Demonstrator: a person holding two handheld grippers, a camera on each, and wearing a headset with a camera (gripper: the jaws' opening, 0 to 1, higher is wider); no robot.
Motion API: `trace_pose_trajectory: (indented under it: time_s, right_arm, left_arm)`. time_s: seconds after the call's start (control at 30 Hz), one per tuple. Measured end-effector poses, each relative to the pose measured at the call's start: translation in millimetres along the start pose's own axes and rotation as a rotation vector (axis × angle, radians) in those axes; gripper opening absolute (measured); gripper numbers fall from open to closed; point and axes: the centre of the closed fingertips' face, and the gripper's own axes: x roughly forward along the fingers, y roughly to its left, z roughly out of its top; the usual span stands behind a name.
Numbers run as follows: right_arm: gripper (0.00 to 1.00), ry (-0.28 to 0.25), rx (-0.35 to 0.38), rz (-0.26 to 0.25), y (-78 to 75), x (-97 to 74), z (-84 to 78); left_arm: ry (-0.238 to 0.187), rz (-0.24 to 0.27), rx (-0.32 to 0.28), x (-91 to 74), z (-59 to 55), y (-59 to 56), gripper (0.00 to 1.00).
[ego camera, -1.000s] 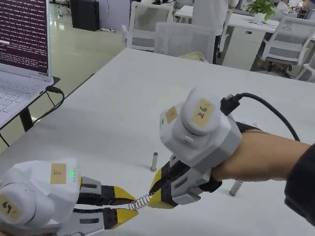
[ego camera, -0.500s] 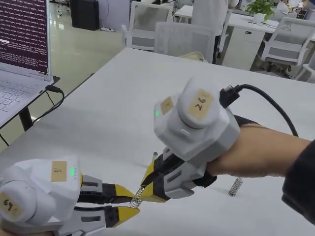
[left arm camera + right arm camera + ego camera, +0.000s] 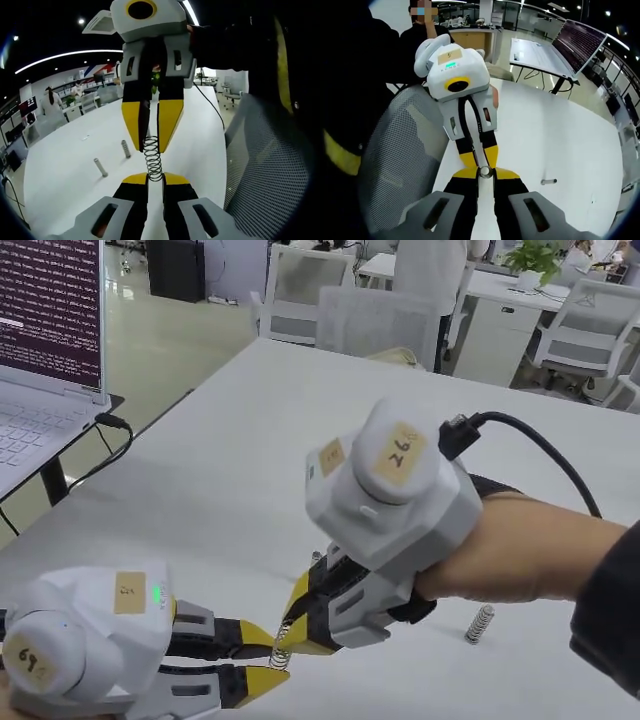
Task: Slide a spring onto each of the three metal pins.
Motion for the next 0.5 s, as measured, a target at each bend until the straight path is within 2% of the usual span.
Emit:
trace_pose_trajectory:
  time_s: [0.5]
  right_arm:
    - [0.08, 0.01, -0.002, 0.001, 1.0, 2.7, 0.3]
  left_arm:
    - [-0.006, -0.01, -0.013, 1.7, -1.6, -1.6, 0.03]
